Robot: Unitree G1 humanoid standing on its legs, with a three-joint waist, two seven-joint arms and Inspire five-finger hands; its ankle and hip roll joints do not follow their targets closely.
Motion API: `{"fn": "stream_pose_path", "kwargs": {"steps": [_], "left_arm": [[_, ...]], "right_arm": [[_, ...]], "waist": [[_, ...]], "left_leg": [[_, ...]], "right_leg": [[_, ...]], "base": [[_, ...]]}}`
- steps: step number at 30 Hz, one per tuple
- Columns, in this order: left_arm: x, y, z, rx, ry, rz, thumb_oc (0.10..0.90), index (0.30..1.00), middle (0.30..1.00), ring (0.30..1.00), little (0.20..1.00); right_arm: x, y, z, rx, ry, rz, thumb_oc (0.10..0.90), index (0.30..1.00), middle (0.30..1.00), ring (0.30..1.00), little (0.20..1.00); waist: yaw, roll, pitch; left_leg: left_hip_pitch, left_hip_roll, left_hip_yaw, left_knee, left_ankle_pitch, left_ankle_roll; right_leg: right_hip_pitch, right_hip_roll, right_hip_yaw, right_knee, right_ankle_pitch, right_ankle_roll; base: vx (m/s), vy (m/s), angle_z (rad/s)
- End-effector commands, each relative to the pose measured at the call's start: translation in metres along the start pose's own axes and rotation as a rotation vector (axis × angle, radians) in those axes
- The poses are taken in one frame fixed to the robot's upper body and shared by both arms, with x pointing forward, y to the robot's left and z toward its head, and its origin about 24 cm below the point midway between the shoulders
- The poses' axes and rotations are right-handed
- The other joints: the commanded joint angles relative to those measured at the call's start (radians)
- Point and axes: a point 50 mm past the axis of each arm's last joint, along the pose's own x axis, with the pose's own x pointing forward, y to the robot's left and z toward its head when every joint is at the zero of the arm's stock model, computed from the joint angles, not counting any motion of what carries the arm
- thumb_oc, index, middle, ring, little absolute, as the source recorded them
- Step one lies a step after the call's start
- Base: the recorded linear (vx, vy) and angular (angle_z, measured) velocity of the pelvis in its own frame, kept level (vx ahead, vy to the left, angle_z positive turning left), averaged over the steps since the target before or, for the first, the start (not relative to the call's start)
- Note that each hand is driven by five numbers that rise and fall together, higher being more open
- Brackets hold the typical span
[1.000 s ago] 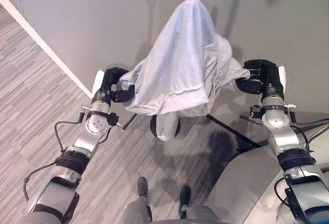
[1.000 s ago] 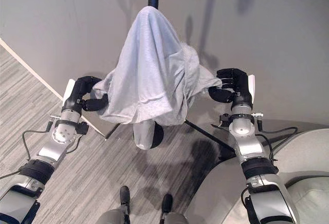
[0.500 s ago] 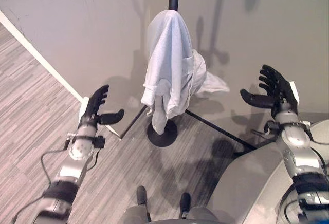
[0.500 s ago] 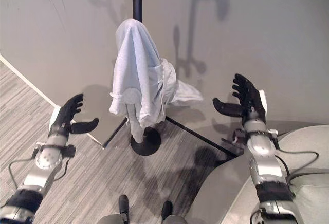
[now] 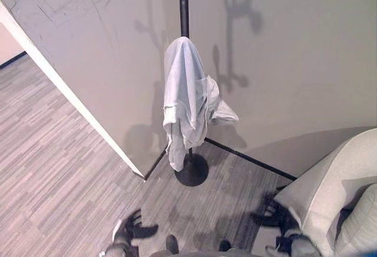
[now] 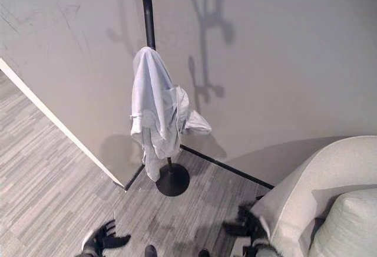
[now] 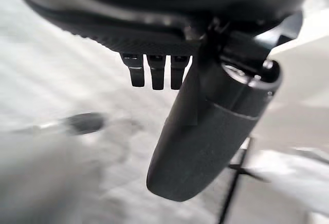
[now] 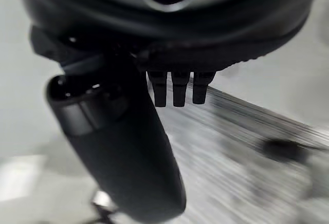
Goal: Hang the clothes on the sofa on the clothes rack.
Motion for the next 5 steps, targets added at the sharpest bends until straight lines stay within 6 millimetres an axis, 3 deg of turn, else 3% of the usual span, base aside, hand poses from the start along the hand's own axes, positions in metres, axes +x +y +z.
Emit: {"fn": "stream_pose_path", "kwargs": {"steps": [1, 5], "left_arm": [[0.010, 0.017, 0.043, 0.083, -0.142, 0.067, 0.800, 0.900, 0.900, 0.900, 0.900], [0.012, 0.013, 0.033, 0.050, -0.086, 0.068, 0.800, 0.900, 0.900, 0.900, 0.900]], "right_arm": [[0.012, 0.002, 0.036, -0.027, -0.108, -0.035, 0.800, 0.900, 0.900, 0.900, 0.900], [0.012, 0.012, 0.017, 0.041, -0.007, -0.027, 0.800, 0.900, 0.900, 0.900, 0.900]], "waist": [[0.006, -0.083, 0.000], [0.006, -0.085, -0.006]], "left_leg": [[0.088, 0.005, 0.017, 0.004, -0.119, -0.026], [0.100, 0.003, 0.017, 0.004, -0.124, -0.025]], "right_leg": [[0.022, -0.084, -0.028, -0.022, 0.041, 0.062], [0.034, -0.087, -0.031, -0.022, 0.039, 0.062]], "base": [[0.00, 0.000, 0.00], [0.01, 0.012, -0.02]]}}
